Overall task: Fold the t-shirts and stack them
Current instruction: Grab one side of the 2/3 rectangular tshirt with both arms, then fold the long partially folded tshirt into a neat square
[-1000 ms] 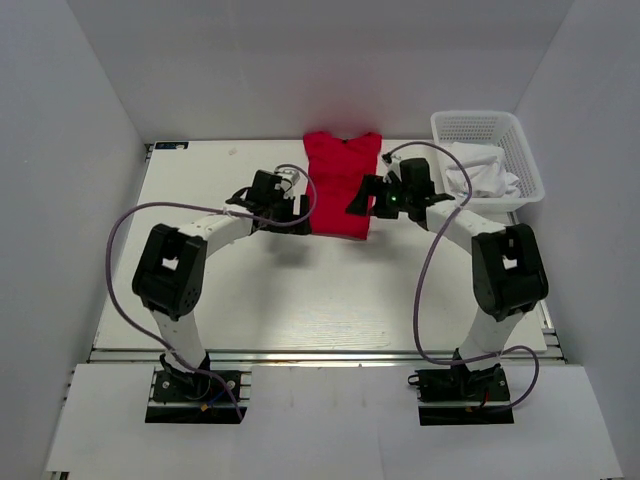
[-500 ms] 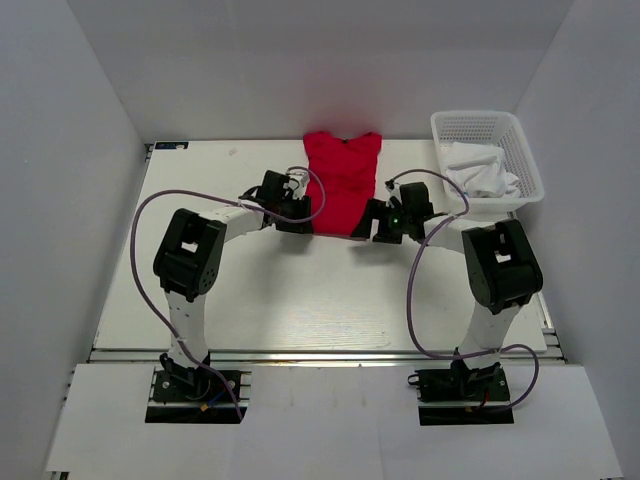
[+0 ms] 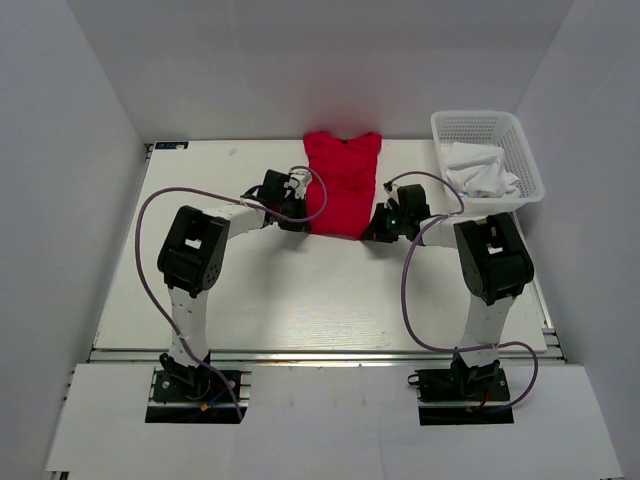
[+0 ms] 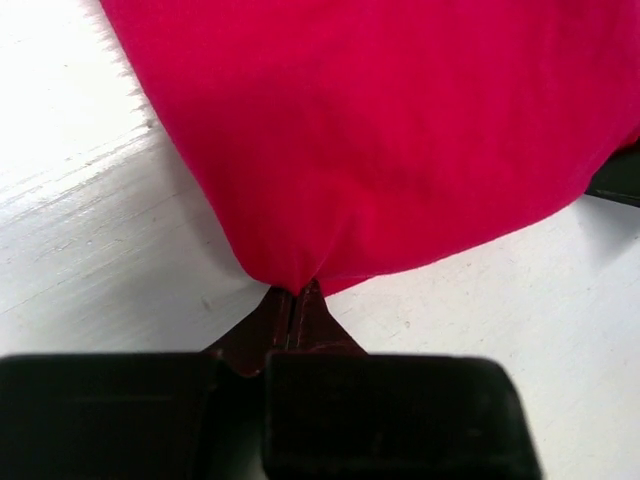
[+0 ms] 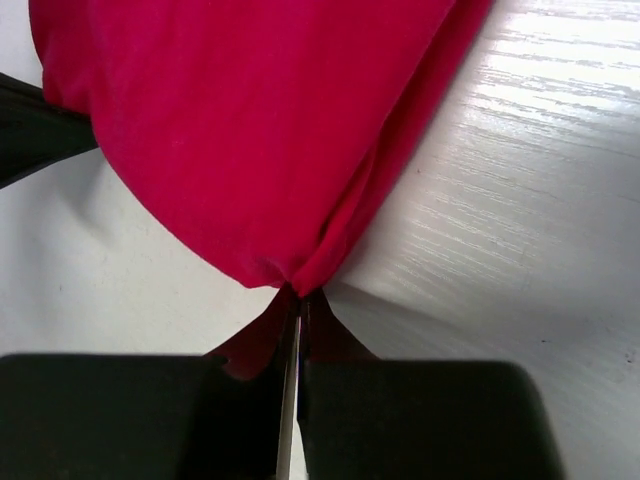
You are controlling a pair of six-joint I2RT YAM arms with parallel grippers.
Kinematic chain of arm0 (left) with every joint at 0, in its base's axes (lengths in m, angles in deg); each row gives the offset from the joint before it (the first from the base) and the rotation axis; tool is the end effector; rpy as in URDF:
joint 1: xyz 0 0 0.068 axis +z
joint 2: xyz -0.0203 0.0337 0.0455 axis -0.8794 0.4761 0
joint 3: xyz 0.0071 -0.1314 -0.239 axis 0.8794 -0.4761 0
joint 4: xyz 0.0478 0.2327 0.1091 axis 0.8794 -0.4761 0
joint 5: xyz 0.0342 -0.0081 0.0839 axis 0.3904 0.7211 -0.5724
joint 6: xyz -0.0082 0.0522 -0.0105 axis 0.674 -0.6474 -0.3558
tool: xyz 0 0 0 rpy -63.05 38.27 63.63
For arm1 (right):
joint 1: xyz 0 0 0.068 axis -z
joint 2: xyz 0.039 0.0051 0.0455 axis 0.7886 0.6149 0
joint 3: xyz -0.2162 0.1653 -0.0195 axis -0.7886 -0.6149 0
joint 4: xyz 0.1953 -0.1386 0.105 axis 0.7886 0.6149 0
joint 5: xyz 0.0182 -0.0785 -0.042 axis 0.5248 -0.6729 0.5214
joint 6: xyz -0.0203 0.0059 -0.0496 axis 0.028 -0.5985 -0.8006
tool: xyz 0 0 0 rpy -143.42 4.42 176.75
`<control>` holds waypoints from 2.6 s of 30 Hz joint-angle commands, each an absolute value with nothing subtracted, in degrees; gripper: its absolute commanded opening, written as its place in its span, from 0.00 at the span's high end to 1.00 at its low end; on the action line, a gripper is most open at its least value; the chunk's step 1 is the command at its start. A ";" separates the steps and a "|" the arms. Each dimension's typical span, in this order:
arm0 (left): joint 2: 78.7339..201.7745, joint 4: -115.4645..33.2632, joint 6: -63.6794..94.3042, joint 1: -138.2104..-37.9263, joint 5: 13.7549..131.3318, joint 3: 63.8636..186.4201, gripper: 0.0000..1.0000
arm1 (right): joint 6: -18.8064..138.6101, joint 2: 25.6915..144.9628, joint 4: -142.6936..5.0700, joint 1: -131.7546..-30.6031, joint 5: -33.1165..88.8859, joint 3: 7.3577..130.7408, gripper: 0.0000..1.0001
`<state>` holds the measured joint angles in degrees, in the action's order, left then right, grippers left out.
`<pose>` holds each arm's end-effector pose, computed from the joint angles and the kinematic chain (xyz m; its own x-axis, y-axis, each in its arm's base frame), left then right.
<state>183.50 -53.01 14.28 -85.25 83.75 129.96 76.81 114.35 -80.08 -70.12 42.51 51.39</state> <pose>0.3949 -0.1862 0.1430 -0.8084 0.1662 -0.5647 0.4282 0.8243 -0.3703 0.3654 0.1332 0.1340 -0.8003 0.1305 -0.5852 -0.2568 0.8074 0.5312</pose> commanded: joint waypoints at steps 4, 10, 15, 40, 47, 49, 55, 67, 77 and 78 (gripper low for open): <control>177.63 -53.14 13.05 -85.73 86.86 125.76 1.00 | 74.80 109.81 -79.26 -70.25 42.48 48.71 1.00; 163.66 -51.91 15.59 -85.74 94.33 113.80 1.00 | 70.85 92.81 -71.45 -70.51 46.52 42.47 1.00; 149.59 -55.68 16.13 -86.26 98.11 108.70 1.00 | 65.58 81.78 -59.15 -70.33 45.20 41.05 1.00; 133.05 -64.39 25.35 -85.04 87.07 109.48 1.00 | 65.83 75.33 -58.24 -70.16 55.49 49.31 1.00; 141.30 -68.96 28.94 -85.04 76.16 117.91 1.00 | 67.15 86.06 -59.22 -70.07 55.05 57.48 1.00; 143.15 -70.45 29.48 -85.04 72.38 120.72 1.00 | 67.41 88.43 -59.38 -70.16 53.74 60.03 1.00; 150.62 -74.14 31.85 -84.51 65.00 126.35 1.00 | 66.53 96.97 -58.51 -70.07 51.63 67.32 1.00; 167.85 -76.77 31.86 -82.84 61.12 138.66 1.00 | 67.94 113.92 -57.28 -69.89 45.82 81.02 1.00; 177.16 -77.13 30.54 -80.38 63.22 144.20 0.56 | 69.87 126.76 -58.68 -69.28 47.14 89.20 1.00; 177.17 -77.13 29.76 -79.86 63.75 144.20 0.40 | 70.05 127.11 -58.77 -69.37 47.40 89.48 0.93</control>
